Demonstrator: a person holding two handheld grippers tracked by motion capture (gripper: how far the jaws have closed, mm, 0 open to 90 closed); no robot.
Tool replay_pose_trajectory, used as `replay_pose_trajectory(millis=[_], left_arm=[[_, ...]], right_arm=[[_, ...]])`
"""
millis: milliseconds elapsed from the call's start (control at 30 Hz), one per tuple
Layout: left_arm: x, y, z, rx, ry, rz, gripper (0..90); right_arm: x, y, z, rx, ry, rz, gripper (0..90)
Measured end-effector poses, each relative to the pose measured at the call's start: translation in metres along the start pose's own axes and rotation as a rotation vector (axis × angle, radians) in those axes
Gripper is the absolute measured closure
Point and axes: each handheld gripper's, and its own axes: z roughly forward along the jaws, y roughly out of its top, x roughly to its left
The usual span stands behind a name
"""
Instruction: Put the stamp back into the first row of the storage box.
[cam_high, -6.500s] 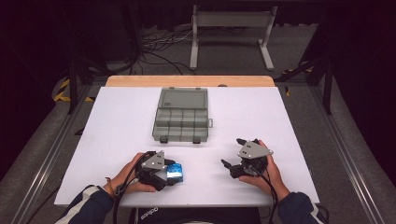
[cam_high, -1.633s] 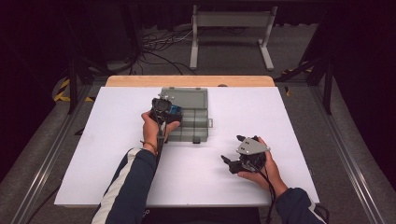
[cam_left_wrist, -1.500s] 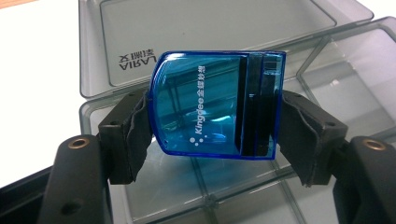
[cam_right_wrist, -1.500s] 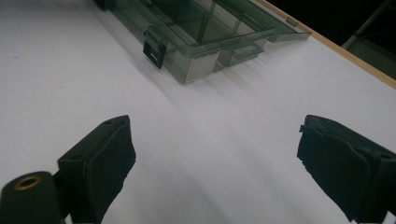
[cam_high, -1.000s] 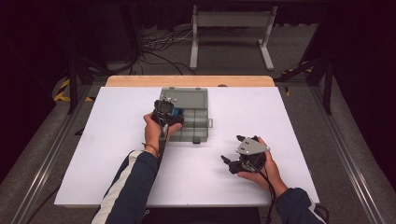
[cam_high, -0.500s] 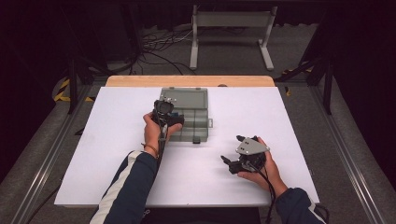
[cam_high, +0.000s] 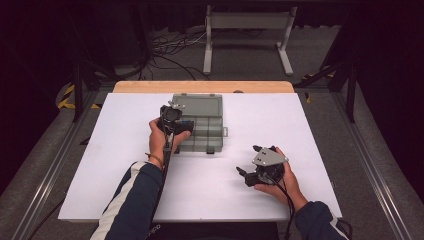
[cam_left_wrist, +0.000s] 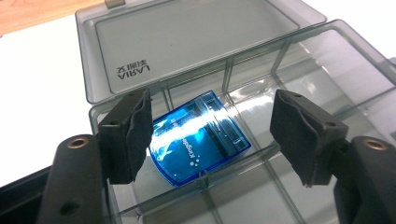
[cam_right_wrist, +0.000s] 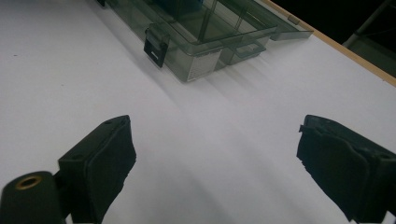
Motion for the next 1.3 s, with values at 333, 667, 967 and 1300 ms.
replay_pose_trajectory(millis=[333, 667, 967, 1300], left_arm=[[0.006, -0.002, -0.015, -0.056, -0.07, 0.089, 31.7], [0.013, -0.008, -0.035, -0.105, -0.082, 0.172, 36.5], [0.012, -0.018, -0.048, -0.137, -0.086, 0.252, 43.8], [0.012, -0.028, -0.061, -0.18, -0.107, 0.325, 55.9]], right_arm=[[0.0, 0.0, 0.0, -0.002, -0.005, 0.001, 10.8], [0.0, 0.0, -0.001, -0.004, -0.01, 0.007, 11.0], [-0.001, 0.0, 0.0, -0.004, -0.017, 0.01, 11.2], [-0.001, 0.0, 0.0, -0.005, -0.017, 0.013, 11.4]])
